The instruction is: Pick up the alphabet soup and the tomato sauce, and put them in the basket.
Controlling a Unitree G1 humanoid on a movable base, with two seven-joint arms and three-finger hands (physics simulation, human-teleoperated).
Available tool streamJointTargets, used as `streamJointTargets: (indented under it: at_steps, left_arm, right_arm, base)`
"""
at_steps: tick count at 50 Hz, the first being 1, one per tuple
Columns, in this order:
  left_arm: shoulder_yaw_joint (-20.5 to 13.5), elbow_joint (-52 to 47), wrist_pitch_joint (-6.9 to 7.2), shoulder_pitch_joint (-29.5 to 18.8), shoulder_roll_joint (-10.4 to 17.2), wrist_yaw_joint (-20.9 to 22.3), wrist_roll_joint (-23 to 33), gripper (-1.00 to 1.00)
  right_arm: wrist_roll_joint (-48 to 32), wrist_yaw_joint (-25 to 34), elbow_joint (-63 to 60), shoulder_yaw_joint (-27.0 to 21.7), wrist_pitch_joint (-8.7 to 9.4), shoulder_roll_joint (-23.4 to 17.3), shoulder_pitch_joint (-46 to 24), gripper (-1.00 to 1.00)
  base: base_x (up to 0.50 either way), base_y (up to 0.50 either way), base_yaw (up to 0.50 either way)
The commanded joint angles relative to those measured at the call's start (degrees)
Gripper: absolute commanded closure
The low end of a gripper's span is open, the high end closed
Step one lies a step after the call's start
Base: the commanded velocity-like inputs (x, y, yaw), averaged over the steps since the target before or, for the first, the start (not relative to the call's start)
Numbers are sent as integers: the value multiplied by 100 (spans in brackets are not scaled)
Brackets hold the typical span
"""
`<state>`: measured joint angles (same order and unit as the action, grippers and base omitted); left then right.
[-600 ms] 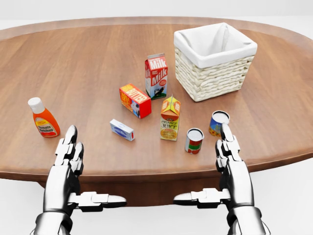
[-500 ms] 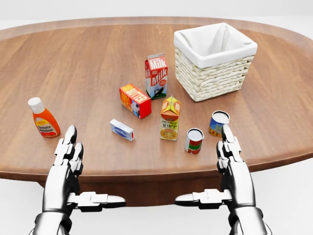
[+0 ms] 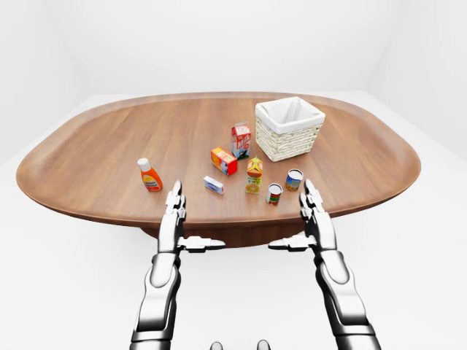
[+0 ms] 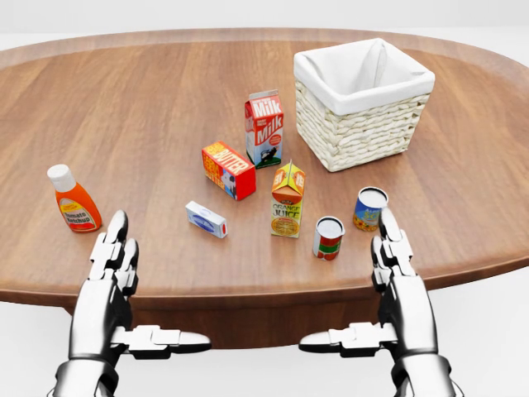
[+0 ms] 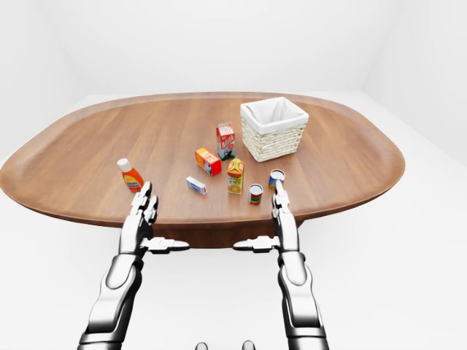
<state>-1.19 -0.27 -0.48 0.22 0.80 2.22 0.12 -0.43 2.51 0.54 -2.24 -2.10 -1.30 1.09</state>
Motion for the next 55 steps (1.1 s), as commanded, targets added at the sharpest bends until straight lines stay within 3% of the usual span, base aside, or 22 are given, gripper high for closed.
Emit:
streamJointTargets:
  at_steps: [1, 5, 15, 29, 55]
  left_arm:
    - [37, -454, -258, 166, 9, -181, 325, -100]
    - [64, -949, -452, 330, -2, -363, 644, -100]
    - [201, -1960, -452, 735, -47, -645, 1379, -100]
    - [298, -2406, -452, 936, -61, -779, 1845, -100]
    - [320, -2539, -452, 983, -62, -850, 2016, -100]
  right_arm:
    - [-278, -130, -529, 25, -290, 13, 219, -100]
    - [-470, -257, -992, 20, -290, 30, 391, -100]
    - [-705, -394, -1679, 1, -290, 82, 650, -100]
    - [-927, -547, -2152, -8, -290, 122, 827, -100]
    - [-1167, -786, -1898, -79, -290, 131, 860, -100]
  base:
    - [0, 0, 0]
    - [0, 0, 0]
    - [0, 0, 0]
    - [0, 0, 0]
    - [0, 0, 0]
